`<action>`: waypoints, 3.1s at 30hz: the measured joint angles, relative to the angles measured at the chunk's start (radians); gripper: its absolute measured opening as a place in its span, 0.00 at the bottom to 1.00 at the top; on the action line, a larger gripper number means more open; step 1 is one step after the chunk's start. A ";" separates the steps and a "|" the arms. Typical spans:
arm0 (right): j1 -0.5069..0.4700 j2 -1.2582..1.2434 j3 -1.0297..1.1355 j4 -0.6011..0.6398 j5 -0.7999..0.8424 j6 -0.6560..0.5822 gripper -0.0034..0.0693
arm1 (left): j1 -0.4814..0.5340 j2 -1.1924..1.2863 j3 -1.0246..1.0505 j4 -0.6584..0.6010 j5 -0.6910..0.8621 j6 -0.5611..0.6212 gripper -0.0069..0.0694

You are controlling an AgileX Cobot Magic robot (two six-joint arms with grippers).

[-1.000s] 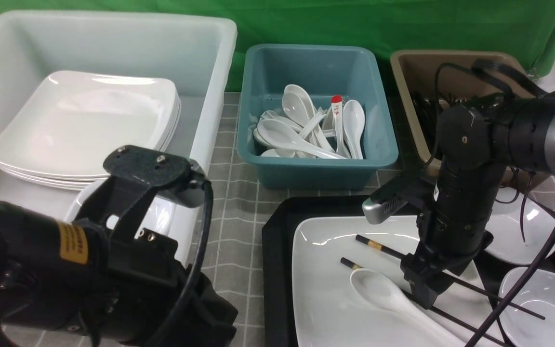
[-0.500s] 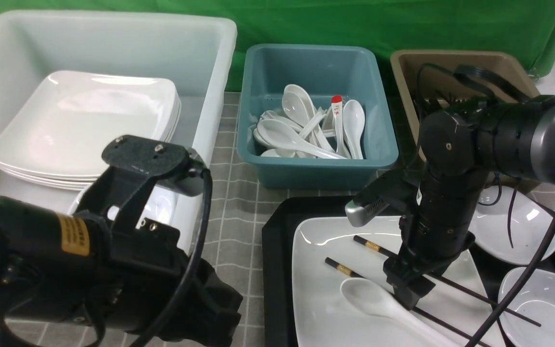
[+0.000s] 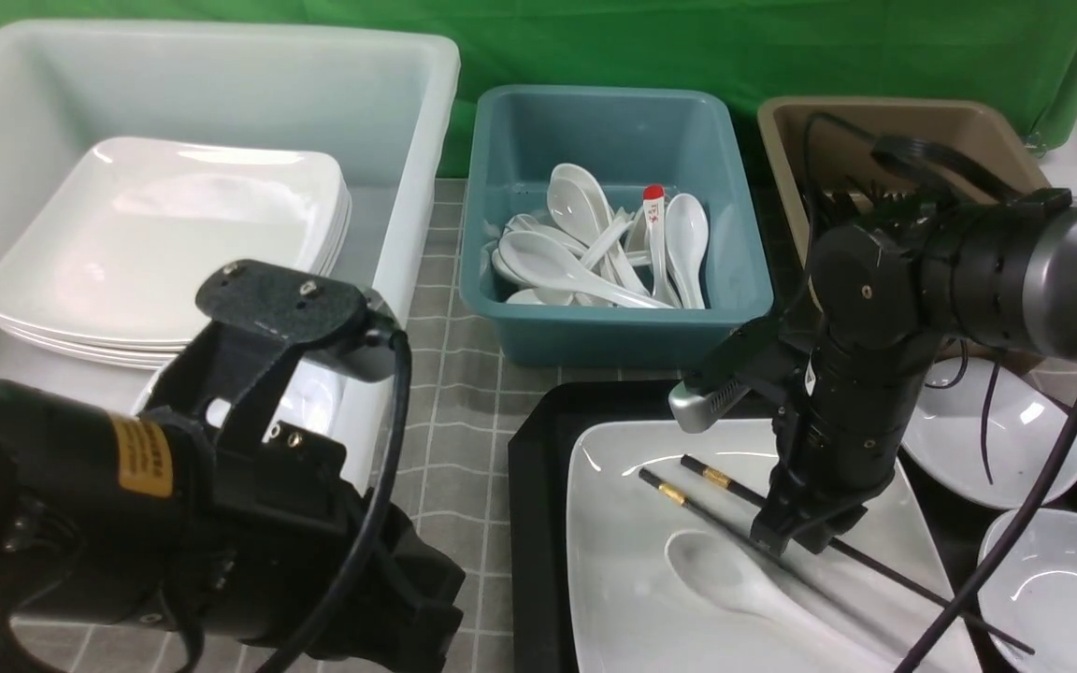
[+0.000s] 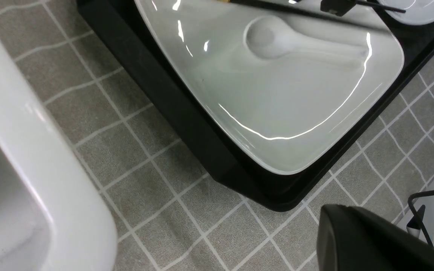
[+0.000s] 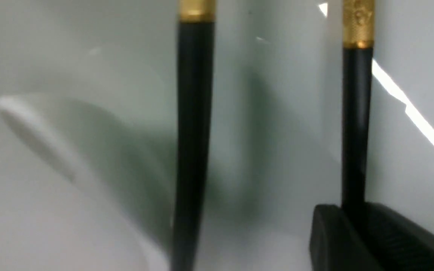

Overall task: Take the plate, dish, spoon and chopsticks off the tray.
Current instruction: Use the right arm to grab a pair of chopsticks from the plate, then use the right arm to put the chopsticks into the small storage box on the right

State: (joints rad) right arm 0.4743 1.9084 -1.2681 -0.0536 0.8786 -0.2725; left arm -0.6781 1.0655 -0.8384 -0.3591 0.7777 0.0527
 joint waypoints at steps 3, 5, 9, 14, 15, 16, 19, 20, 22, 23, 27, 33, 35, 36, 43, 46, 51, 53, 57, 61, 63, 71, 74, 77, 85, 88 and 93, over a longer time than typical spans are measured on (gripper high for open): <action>0.000 0.002 0.000 -0.001 -0.005 0.005 0.20 | 0.000 0.000 0.000 0.000 0.000 0.000 0.09; 0.000 0.002 0.000 -0.001 -0.006 0.012 0.16 | 0.000 0.000 0.000 0.000 0.000 0.000 0.09; 0.000 0.002 -0.006 -0.001 0.003 0.018 0.15 | 0.000 0.000 0.000 0.003 0.000 0.000 0.09; 0.000 0.002 -0.054 -0.001 0.040 0.074 0.15 | 0.000 0.000 0.000 0.004 0.000 0.000 0.09; 0.000 0.002 -0.065 -0.001 0.048 0.099 0.15 | 0.000 0.000 0.000 0.004 0.000 0.000 0.09; 0.000 0.002 -0.072 -0.001 0.049 0.110 0.16 | 0.000 0.000 0.000 0.004 0.000 0.000 0.09; 0.000 0.002 -0.082 0.001 0.055 0.128 0.21 | 0.000 0.000 0.000 0.004 0.000 0.000 0.09; 0.000 0.002 -0.083 0.016 0.057 0.130 0.30 | 0.000 0.000 0.000 0.005 0.000 0.000 0.09; 0.000 0.002 -0.083 0.038 0.059 0.130 0.45 | 0.000 0.000 0.000 0.005 0.000 0.000 0.09; 0.000 0.002 -0.083 0.043 0.059 0.130 0.52 | 0.000 0.000 0.000 0.006 0.000 0.000 0.09; 0.000 0.002 -0.083 0.054 0.059 0.130 0.72 | 0.000 0.000 0.000 0.006 0.000 0.000 0.09; 0.000 0.002 -0.083 0.106 0.059 0.127 0.86 | 0.000 0.000 0.000 0.008 -0.004 0.000 0.09; 0.000 0.002 -0.083 0.120 0.059 0.123 0.86 | 0.000 0.000 0.000 0.011 -0.009 0.000 0.09; 0.000 0.002 -0.083 0.123 0.059 0.120 0.86 | 0.000 0.000 0.000 0.011 -0.010 0.000 0.09; 0.000 0.004 -0.083 0.130 0.062 0.101 0.86 | 0.000 0.000 0.000 0.011 -0.017 0.000 0.09; 0.000 0.016 -0.083 0.131 0.063 0.100 0.86 | 0.000 0.000 0.000 0.011 -0.018 0.000 0.09; 0.000 0.060 -0.083 0.131 0.060 0.101 0.85 | 0.000 0.000 0.000 0.011 -0.019 0.000 0.09; 0.000 0.064 -0.084 0.126 0.058 0.102 0.81 | 0.000 0.000 0.000 0.011 -0.021 0.000 0.09; 0.000 0.064 -0.084 0.124 0.059 0.103 0.42 | 0.000 0.000 0.000 0.011 -0.024 0.000 0.09; 0.000 0.056 -0.084 0.127 0.079 0.107 0.23 | 0.000 0.000 0.000 0.011 -0.024 0.000 0.09; 0.000 0.048 -0.084 0.127 0.090 0.107 0.24 | 0.000 0.000 0.000 0.011 -0.025 0.000 0.09; 0.000 -0.097 -0.084 0.127 0.252 0.069 0.24 | 0.000 0.000 0.000 0.011 -0.063 0.000 0.09; -0.002 -0.197 -0.084 0.117 0.233 0.063 0.24 | 0.000 0.000 0.000 0.011 -0.088 0.000 0.09; -0.034 -0.274 -0.109 0.092 0.127 0.063 0.24 | 0.000 0.014 -0.005 0.017 -0.109 0.000 0.09; -0.293 -0.191 -0.378 0.083 -0.335 0.086 0.24 | 0.000 0.138 -0.095 0.069 -0.111 0.000 0.09; -0.348 -0.105 -0.446 0.081 -0.423 0.101 0.24 | 0.000 0.165 -0.107 0.070 -0.111 0.000 0.09; -0.419 0.087 -0.548 0.081 -0.532 0.141 0.24 | 0.000 0.205 -0.113 0.070 -0.090 0.000 0.09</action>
State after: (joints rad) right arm 0.0551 1.9951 -1.8157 0.0275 0.3463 -0.1311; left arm -0.6781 1.2704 -0.9509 -0.2888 0.6878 0.0524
